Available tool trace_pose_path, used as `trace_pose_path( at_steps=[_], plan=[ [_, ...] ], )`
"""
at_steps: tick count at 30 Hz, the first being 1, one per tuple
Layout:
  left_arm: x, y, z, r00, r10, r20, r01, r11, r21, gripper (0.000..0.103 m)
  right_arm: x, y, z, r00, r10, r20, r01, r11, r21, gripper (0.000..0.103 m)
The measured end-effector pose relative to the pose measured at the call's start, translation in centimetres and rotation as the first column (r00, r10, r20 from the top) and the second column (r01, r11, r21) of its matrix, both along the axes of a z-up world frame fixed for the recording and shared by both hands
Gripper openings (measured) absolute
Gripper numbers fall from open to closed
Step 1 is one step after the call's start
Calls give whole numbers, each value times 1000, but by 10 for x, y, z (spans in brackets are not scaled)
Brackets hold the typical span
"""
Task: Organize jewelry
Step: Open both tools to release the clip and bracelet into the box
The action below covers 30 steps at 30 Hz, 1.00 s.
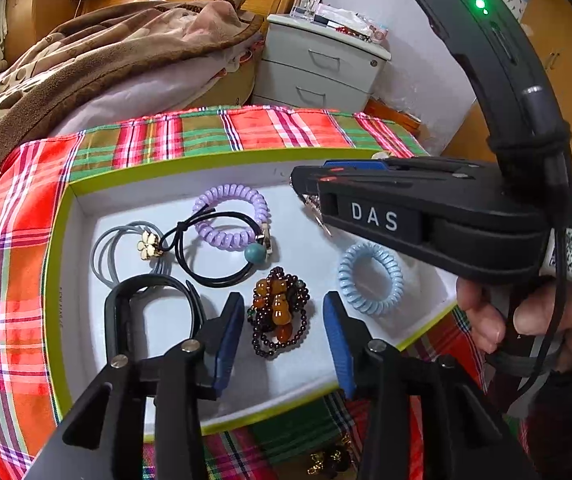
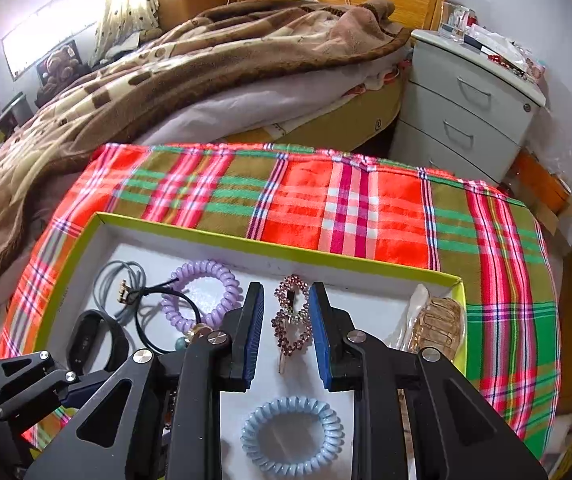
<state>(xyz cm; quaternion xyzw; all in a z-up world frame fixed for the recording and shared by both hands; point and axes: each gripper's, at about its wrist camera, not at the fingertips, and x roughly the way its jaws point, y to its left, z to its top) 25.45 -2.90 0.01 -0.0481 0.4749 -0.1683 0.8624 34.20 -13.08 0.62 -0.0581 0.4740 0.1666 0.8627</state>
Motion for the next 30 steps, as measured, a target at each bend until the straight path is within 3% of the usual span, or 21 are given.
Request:
trace_pose_path(
  at_steps=[5, 21, 30],
  plan=[
    [-8, 3, 8, 1000, 13, 17, -12, 1000, -10, 46, -9, -2, 11, 1000, -6, 25, 5, 1000, 26, 32],
    [-61, 20, 36, 995, 56, 84, -58, 998, 24, 47, -72, -14, 44, 994, -42, 104, 30, 993, 115, 32],
    [-97, 50, 34, 988, 130, 85, -130, 991, -1, 47, -118, -21, 40, 992, -47, 120, 27, 986, 165, 32]
  ],
)
